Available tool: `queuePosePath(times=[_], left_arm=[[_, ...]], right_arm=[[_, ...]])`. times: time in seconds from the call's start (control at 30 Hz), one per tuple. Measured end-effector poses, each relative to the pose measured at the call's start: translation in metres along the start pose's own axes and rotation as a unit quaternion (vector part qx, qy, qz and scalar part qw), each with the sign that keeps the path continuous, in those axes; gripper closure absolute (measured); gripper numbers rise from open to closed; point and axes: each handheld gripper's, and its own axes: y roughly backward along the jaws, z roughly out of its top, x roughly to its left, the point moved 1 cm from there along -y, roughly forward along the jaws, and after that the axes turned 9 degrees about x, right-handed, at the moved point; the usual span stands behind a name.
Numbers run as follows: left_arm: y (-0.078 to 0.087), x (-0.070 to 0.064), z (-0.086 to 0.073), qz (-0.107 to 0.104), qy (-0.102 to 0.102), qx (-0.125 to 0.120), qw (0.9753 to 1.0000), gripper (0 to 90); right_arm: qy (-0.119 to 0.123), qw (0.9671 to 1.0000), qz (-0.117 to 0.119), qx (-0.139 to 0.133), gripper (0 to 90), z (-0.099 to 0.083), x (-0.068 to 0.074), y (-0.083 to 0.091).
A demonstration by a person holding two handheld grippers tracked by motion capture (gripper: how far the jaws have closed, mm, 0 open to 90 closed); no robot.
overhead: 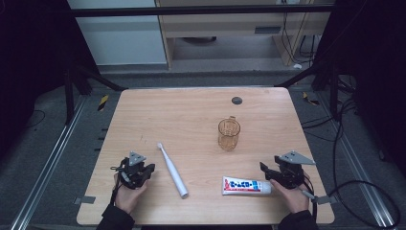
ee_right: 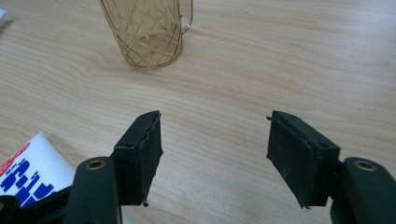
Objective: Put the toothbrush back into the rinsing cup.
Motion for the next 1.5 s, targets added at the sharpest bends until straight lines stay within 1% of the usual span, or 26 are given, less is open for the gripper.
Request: queuePosePath(times=[0.17,0.2,0.27,0.3,0.5,0.6,0.67,0.83,0.93,1.23,1.27,1.33,1.37,1.5], left_arm=[[-0.010,-0.011,0.005,-0.012,-0.007,0.010,0.9999,89.3],[-0.013,-0.015,0.007,-0.012,-0.011,0.012,0.9998,89.3],[-0.014,-0.017,0.008,-0.012,-0.014,0.014,0.9997,89.3],[-0.015,-0.018,0.008,-0.012,-0.017,0.016,0.9997,89.3],[-0.023,-0.025,0.015,-0.013,-0.019,0.023,0.9995,89.3],[-0.027,-0.030,0.018,-0.011,-0.025,0.028,0.9992,89.3],[-0.028,-0.030,0.018,-0.012,-0.024,0.028,0.9992,89.3],[-0.032,-0.031,0.022,-0.012,-0.026,0.031,0.9991,89.3],[-0.034,-0.031,0.024,-0.018,-0.021,0.028,0.9992,89.3],[-0.038,-0.030,0.027,-0.033,-0.016,0.030,0.9989,89.4],[-0.038,-0.031,0.029,-0.031,-0.023,0.031,0.9988,89.4],[-0.038,-0.032,0.030,-0.031,-0.022,0.029,0.9988,89.4],[-0.038,-0.032,0.031,-0.032,-0.026,0.031,0.9987,89.4],[-0.040,-0.036,0.033,-0.037,-0.028,0.033,0.9984,89.4]], right_arm=[[0.010,0.9999,-0.002,0.002,35.8,-0.002,0.002,0.000],[0.007,1.0000,-0.001,0.003,35.7,-0.001,0.003,0.000],[0.007,1.0000,-0.001,0.002,35.7,-0.001,0.004,0.000],[0.012,0.9999,-0.005,0.002,35.7,0.000,0.004,0.000],[0.015,0.9999,-0.006,0.002,35.3,0.000,0.005,-0.002],[0.015,0.9998,-0.008,0.003,35.0,0.001,0.005,-0.001],[0.013,0.9999,-0.007,0.004,34.9,0.001,0.005,-0.002],[0.019,0.9998,-0.011,0.004,34.6,0.001,0.005,-0.003],[0.020,0.9997,-0.010,0.005,34.5,0.001,0.005,-0.003],[0.022,0.9997,-0.009,0.005,34.5,0.002,0.005,-0.004],[0.023,0.9997,-0.009,0.006,34.5,0.002,0.005,-0.005],[0.022,0.9997,-0.009,0.007,34.5,0.002,0.005,-0.005],[0.022,0.9997,-0.009,0.007,34.5,0.002,0.005,-0.005],[0.022,0.9997,-0.008,0.006,34.6,0.002,0.005,-0.005]])
